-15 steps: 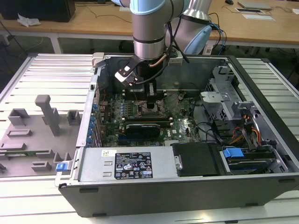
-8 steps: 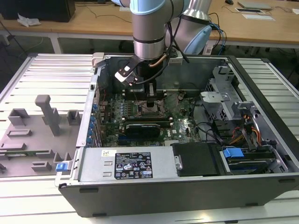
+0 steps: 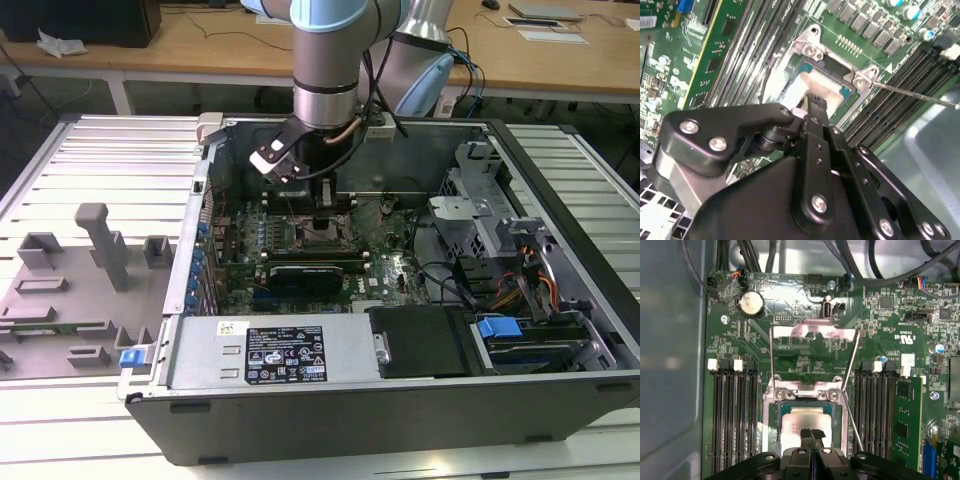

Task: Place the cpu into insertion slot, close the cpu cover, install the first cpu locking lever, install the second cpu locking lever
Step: 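Place the cpu into insertion slot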

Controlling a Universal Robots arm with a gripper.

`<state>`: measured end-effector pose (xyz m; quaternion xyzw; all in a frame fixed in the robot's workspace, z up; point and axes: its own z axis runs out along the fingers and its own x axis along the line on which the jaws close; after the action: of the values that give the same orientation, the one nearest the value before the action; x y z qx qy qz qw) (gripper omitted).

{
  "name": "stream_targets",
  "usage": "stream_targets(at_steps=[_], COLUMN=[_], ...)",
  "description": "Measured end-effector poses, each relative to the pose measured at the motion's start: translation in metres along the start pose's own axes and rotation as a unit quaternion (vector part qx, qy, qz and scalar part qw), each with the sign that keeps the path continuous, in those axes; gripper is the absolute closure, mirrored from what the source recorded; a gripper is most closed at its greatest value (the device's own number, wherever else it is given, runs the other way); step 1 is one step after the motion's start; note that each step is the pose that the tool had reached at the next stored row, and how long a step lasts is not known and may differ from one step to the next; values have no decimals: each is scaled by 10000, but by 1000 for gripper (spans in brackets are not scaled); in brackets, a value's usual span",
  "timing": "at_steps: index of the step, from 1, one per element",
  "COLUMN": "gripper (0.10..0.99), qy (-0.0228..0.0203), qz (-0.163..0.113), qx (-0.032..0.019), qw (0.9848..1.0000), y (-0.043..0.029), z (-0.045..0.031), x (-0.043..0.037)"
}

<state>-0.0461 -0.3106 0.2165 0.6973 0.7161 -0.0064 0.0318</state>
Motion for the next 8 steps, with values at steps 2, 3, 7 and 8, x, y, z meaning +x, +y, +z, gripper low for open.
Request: stream_targets(at_steps=[2,3,7,8], gripper=[980,980,980,980], qy=[-16,-25,-29,-29], qz=[-1,-1,-1,-1], qx=[0,0,1,1], qw=[10000,10000,10000,10000], y=[3,6,11,12], z=[-71,-159,-301,-346], x=[-1,-6,-13,-16])
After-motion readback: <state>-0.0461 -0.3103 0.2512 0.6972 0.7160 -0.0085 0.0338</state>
